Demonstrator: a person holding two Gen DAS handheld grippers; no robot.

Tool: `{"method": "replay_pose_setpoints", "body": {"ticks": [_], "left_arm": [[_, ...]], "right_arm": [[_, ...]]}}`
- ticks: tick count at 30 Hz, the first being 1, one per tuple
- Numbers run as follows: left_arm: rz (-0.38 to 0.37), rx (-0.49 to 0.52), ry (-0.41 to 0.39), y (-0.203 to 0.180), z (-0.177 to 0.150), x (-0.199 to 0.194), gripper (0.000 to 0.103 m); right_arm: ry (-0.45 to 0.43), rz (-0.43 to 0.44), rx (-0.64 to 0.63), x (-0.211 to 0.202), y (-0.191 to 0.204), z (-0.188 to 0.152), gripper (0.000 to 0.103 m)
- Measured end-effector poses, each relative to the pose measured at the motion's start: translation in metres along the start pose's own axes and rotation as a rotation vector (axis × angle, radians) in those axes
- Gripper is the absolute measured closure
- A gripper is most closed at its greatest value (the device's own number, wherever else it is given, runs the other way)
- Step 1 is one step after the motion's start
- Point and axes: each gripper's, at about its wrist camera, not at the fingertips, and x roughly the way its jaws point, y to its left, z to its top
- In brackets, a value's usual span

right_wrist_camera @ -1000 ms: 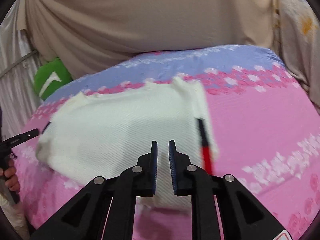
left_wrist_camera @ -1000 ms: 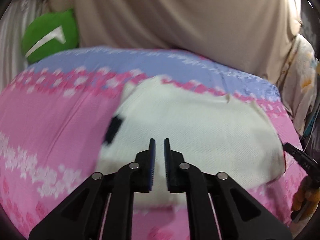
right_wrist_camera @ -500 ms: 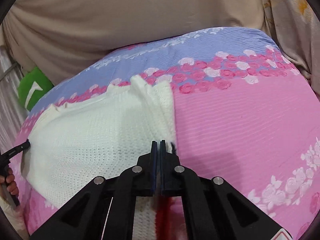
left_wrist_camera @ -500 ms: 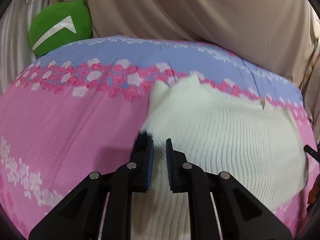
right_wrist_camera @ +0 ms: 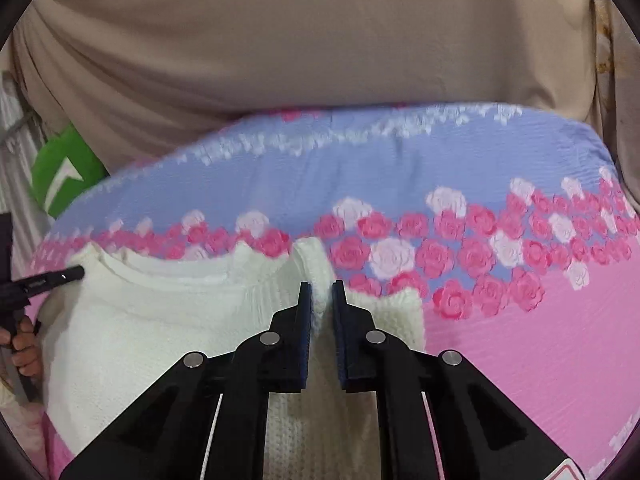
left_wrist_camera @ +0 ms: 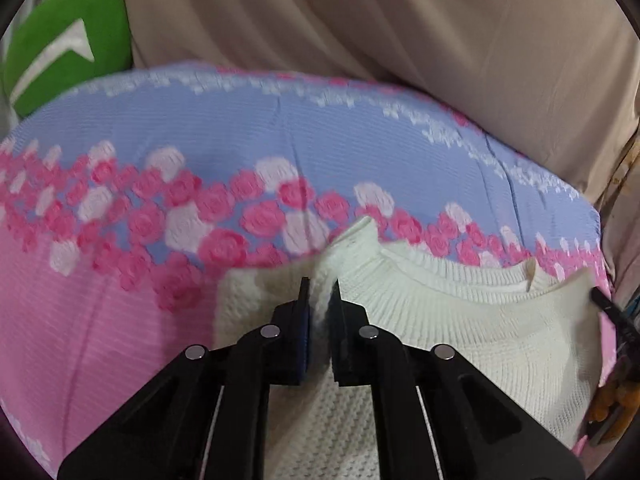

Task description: Fold small clothes

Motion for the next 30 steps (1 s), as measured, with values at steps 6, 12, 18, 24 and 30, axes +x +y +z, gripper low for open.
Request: {"method": "replay_pose_setpoints", "body": {"ticks": [6, 12, 18, 24, 30], "left_arm": [[0.055, 0.000, 0.034, 0.009, -0.003, 0.026, 0.095], [0.113, 0.080, -0.093, -0.012, -0.013, -0.041, 0.089], [-0.020, 0.211, -0.113, -0.069, -0.070, -0.093, 0.070], [-0.003, 0.234, 0.024, -0.068, -0.130, -0.062, 0.068], [0.089, 0.118, 0.017, 0.005, -0.146, -0.090, 0.070]], "right_arm": [[0.149, -0.012, 0.109, 0.042, -0.036, -0.013, 0.094], [-0.010, -0.040, -0.003, -0.035, 0.017, -0.018, 0.081], [0.130, 0.252, -0.182, -0.050, 0.125, -0.086, 0.081], [0.201, 0.225, -0.182, -0.053, 0.121, -0.135, 0.095], [0.185, 0.058, 0.060, -0.090, 0.002, -0.155, 0.103]]}}
